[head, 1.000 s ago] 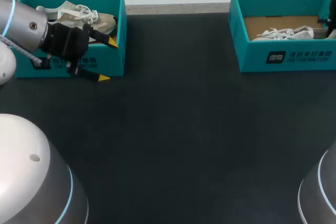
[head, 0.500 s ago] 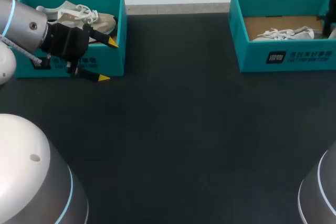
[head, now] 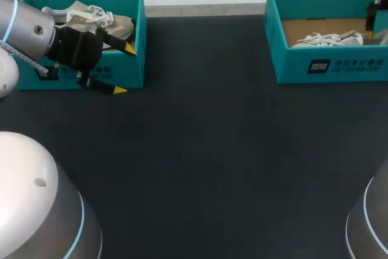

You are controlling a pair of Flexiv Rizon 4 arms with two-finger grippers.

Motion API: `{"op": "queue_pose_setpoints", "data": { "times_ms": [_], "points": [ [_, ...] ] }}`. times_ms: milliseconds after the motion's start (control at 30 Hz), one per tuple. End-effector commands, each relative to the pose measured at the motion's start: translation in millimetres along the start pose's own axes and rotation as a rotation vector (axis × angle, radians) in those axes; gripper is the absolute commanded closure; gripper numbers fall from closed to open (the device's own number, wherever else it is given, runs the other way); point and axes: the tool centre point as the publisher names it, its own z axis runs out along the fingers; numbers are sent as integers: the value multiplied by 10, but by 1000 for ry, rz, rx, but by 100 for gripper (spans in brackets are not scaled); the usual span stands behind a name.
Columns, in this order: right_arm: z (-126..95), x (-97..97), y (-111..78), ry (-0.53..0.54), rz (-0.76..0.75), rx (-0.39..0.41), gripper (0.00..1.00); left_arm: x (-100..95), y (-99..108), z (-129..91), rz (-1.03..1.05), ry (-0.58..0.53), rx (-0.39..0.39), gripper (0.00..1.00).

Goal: Take the shoe out of the shoebox, open the shoe tongue, remove and reinsert the insole, then place the shoe into the shoebox

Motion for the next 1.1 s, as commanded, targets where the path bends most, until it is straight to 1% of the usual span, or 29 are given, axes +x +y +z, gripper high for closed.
{"op": "queue_pose_setpoints", "data": {
  "times_ms": [33,167,267,333,467,533,867,933,1000,1100],
  "points": [
    [-296,-15,-190,15,0,-59,0,7,-6,-4,0,1,-4,0],
    [-440,73,-290,34,-7,-88,0,7,-6,-4,0,1,-4,0],
    [-528,160,-388,36,-21,-99,0,7,-6,-4,0,1,-4,0],
    [-629,235,-479,55,-21,-118,0,7,-6,-4,0,1,-4,0],
    [-830,351,-639,84,-14,-147,0,7,-6,-4,0,1,-4,0],
    [-896,383,-678,70,21,-176,0,7,-6,-4,0,1,-4,0],
    [-896,383,-678,70,21,-176,0,7,-6,-4,0,1,-4,0],
    [-896,383,-678,70,21,-176,0,-112,74,-57,116,-2,-73,0],
    [-896,383,-678,70,21,-176,0,-225,173,-119,227,25,-115,0],
    [-896,383,-678,70,21,-176,0,-359,269,-269,345,79,-124,0]
  ]
}}
